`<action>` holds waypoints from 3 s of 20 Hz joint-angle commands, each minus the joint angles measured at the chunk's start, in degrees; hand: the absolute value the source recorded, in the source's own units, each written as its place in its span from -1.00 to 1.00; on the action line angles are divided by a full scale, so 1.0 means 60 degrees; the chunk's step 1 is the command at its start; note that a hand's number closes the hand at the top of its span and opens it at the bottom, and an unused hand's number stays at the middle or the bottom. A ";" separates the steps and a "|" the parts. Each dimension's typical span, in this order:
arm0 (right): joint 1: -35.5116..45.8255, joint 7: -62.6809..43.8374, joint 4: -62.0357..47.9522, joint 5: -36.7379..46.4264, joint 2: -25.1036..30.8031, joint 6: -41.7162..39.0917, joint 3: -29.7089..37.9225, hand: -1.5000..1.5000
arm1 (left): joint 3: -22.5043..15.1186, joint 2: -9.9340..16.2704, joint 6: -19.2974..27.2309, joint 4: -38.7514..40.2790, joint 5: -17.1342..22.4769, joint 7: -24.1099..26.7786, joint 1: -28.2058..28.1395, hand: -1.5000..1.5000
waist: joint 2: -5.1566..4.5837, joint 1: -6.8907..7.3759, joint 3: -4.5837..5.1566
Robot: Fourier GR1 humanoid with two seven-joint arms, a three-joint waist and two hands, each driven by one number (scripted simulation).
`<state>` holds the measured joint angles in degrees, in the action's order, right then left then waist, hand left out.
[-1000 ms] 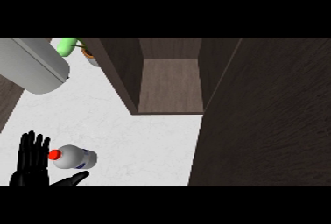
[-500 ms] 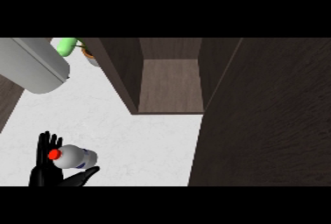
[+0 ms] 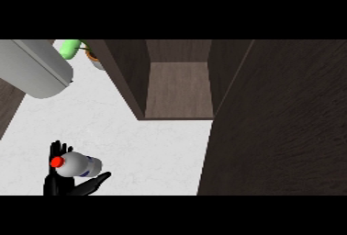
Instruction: Pick up the bottled water, place it into the cabinet and close the cabinet
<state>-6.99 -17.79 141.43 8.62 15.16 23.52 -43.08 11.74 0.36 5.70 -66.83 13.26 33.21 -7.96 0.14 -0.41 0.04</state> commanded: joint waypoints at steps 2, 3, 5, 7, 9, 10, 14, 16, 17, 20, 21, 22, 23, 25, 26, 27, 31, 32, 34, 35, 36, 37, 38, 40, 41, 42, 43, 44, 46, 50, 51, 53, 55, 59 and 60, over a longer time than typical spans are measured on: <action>0.0252 -0.0921 0.0954 0.1349 -0.0087 0.0096 -0.0319 -1.00 | 0.0220 -0.0027 -0.0209 0.0734 0.0205 0.0564 0.0190 -1.00 | -0.0005 0.0028 0.0004; -0.0134 -0.0705 0.0939 0.1821 0.0150 0.0227 -0.0855 -1.00 | 0.0418 0.0033 -0.0199 0.1230 0.0224 0.0860 0.0342 -1.00 | 0.0008 -0.0029 0.0009; 0.0144 -0.0661 0.0846 0.0615 0.0194 -0.0039 0.0192 -1.00 | 0.0359 0.0018 -0.0506 0.1412 0.0487 0.1010 0.0696 -1.00 | -0.0014 0.0026 -0.0001; -0.0265 -0.0758 0.1340 0.1086 0.0529 0.0093 -0.0215 -1.00 | 0.0283 0.0168 -0.1133 0.1398 0.0543 0.1353 0.0058 -1.00 | 0.0005 0.0002 0.0001; 0.0491 -0.1199 0.1032 0.1276 -0.0025 0.0220 -0.0346 -1.00 | 0.0386 0.0376 -0.1251 0.1043 0.0776 0.0980 0.0204 -1.00 | 0.0001 0.0045 0.0003; -0.0377 -0.0185 0.1132 0.0952 0.0544 0.0196 -0.0282 -1.00 | 0.0320 -0.0011 -0.0837 0.1708 0.0548 0.1444 0.0655 -1.00 | 0.0000 -0.0026 -0.0003; 0.0460 -0.1419 0.1104 0.1378 0.0123 0.0267 -0.0334 -1.00 | 0.0248 0.0052 -0.1612 0.1578 0.0873 0.1617 0.0191 1.00 | 0.0001 0.0042 0.0004; 0.0155 -0.0715 0.0965 0.1140 0.0391 0.0222 -0.0359 -1.00 | 0.0330 -0.0052 -0.1445 0.2737 0.1082 0.2407 0.1034 1.00 | -0.0005 -0.0030 0.0007; 0.0380 -0.0544 0.0575 0.0406 0.0391 -0.0037 0.0385 -1.00 | 0.0664 0.0420 -0.1883 0.2687 0.1264 0.1733 0.1324 1.00 | -0.0021 0.0023 -0.0002; 0.0381 -0.1030 0.0693 0.1753 -0.0007 0.0479 -0.0672 -1.00 | 0.0442 0.0231 -0.1854 0.2409 0.1332 0.1780 0.1095 1.00 | 0.0004 0.0006 0.0003; -0.0074 -0.0656 0.0926 0.1373 0.0303 0.0456 -0.0584 -1.00 | 0.0429 0.0044 -0.1852 0.2844 0.1280 0.2142 0.1313 1.00 | 0.0000 -0.0024 0.0001; 0.0009 -0.0663 0.0913 0.1073 0.0359 0.0379 -0.0331 -1.00 | -0.0306 -0.0049 -0.1435 0.1946 0.1693 0.2090 0.0798 1.00 | 0.0006 0.0021 -0.0005; 0.0089 -0.0424 0.0772 0.0623 0.0439 0.0224 0.0140 -1.00 | 0.0285 0.0044 -0.1939 0.2062 0.1584 0.1969 0.0700 1.00 | -0.0006 0.0042 -0.0007; 0.0072 -0.0857 0.1177 0.0754 0.0589 0.0218 0.0089 -1.00 | 0.0263 0.0172 -0.2358 0.2501 0.1613 0.2087 0.0910 1.00 | -0.0004 0.0019 -0.0002; 0.0442 -0.0959 0.0563 0.1630 0.0017 0.0541 -0.0712 -1.00 | -0.0130 -0.0048 -0.2022 0.1652 0.1849 0.1796 0.0732 1.00 | 0.0014 0.0041 -0.0001; -0.0316 -0.0509 0.1159 0.1522 0.0452 0.0655 -0.0926 -1.00 | 0.0234 0.0154 -0.2303 0.1872 0.1909 0.1645 0.0772 1.00 | 0.0023 -0.0016 -0.0004; 0.0256 -0.0400 0.0535 0.0980 0.0410 0.0342 -0.0257 -1.00 | -0.0248 -0.0047 -0.2076 0.2067 0.1953 0.2093 0.1162 1.00 | -0.0003 0.0023 -0.0003; 0.0414 -0.1000 0.1022 0.1244 0.0351 0.0593 -0.0290 -1.00 | -0.0837 -0.0049 -0.2007 0.1233 0.1782 0.1828 0.0598 1.00 | 0.0028 0.0027 -0.0001; 0.0324 -0.0337 0.0399 0.1489 0.0347 0.0589 -0.1104 -1.00 | -0.0653 0.0014 -0.1913 0.2165 0.1240 0.1643 0.1803 1.00 | 0.0015 -0.0089 0.0005; 0.0195 -0.0747 0.1292 0.0436 0.0919 0.0348 0.0042 -1.00 | -0.1000 0.0055 -0.2372 0.1985 0.1030 0.1737 0.1269 1.00 | 0.0002 -0.0051 -0.0004; 0.0311 -0.0380 0.0561 0.0737 0.0643 0.0512 -0.0269 -1.00 | -0.1283 -0.0052 -0.2200 0.2564 0.0566 0.2111 0.1775 1.00 | -0.0007 -0.0122 0.0004; 0.0589 -0.0171 0.0156 0.0636 0.0390 0.0512 -0.0044 -1.00 | -0.1118 0.0021 -0.2272 0.2938 0.0643 0.2082 0.2146 1.00 | -0.0024 -0.0050 0.0002; 0.0231 -0.0705 0.0988 0.0966 0.0646 0.0596 -0.0266 -1.00 | -0.1698 -0.0054 -0.1870 0.1494 0.0621 0.1829 0.1128 1.00 | 0.0021 0.0004 -0.0006; 0.0228 -0.0522 0.0786 0.0820 0.0528 0.0489 -0.0284 -1.00 | -0.1449 0.0304 -0.2343 0.1397 0.0741 0.1577 0.1219 1.00 | 0.0004 0.0031 -0.0007; 0.0591 -0.1021 0.0726 0.1318 0.0290 0.0617 -0.0435 -1.00 | -0.1976 -0.0053 -0.1641 0.1786 0.0774 0.1716 0.1528 1.00 | 0.0003 0.0006 0.0000; 0.0202 -0.0823 0.1033 0.1302 0.0493 0.0754 -0.0672 -1.00 | -0.1975 -0.0039 -0.1627 0.0760 0.0521 0.0873 0.1235 1.00 | 0.0031 0.0003 -0.0007; 0.0233 -0.0890 0.1004 0.1535 0.0396 0.0827 -0.0957 -1.00 | -0.1916 0.0105 -0.1915 0.1595 0.0309 0.1538 0.1335 1.00 | 0.0017 -0.0025 0.0000; 0.0208 -0.0479 0.1179 0.0369 0.1065 0.0359 0.0219 -1.00 | -0.2144 -0.0054 -0.1549 0.0938 0.0507 0.0783 0.1619 1.00 | 0.0005 -0.0001 -0.0012; -0.0044 -0.0818 0.1643 0.0538 0.1302 0.0426 0.0198 -1.00 | -0.2635 -0.0056 -0.1692 -0.0344 0.0701 0.0652 0.0293 1.00 | 0.0037 0.0051 -0.0014; -0.0294 -0.0089 0.0782 0.1192 0.0795 0.0943 -0.0902 -1.00 | -0.3467 -0.0058 -0.0694 -0.1783 0.1495 -0.0834 0.0500 1.00 | 0.0041 0.0007 -0.0013; 0.0005 -0.0011 0.0406 0.1593 0.0535 0.1013 -0.1222 -1.00 | -0.3063 -0.0058 -0.1044 -0.1570 0.1387 -0.1244 0.0781 1.00 | 0.0028 0.0009 -0.0007; -0.0069 -0.0703 0.1513 0.1095 0.1070 0.0835 -0.0607 -1.00 | -0.3502 -0.0059 -0.0538 -0.1574 0.1541 -0.0873 0.0832 1.00 | 0.0017 -0.0022 -0.0002; 0.0082 -0.0181 0.0691 0.0905 0.0864 0.0791 -0.0646 -1.00 | -0.3878 -0.0059 -0.0050 -0.3092 0.1324 -0.1540 0.0550 1.00 | 0.0021 0.0043 -0.0011; 0.0300 -0.0689 0.1209 0.0760 0.1001 0.0807 -0.0201 -1.00 | -0.4626 -0.0059 0.0767 -0.3159 0.1001 -0.1414 0.0862 1.00 | 0.0014 0.0002 -0.0007; -0.0440 0.0307 0.0743 0.0959 0.1145 0.0873 -0.0962 -1.00 | -0.4355 -0.0059 0.0795 -0.2517 0.1122 -0.1494 0.1586 1.00 | 0.0006 -0.0048 -0.0010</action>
<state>-4.52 -17.34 139.48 9.97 19.03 29.29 -46.37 -12.35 0.03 6.49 -81.53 20.04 25.89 -2.17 0.23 -0.38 0.01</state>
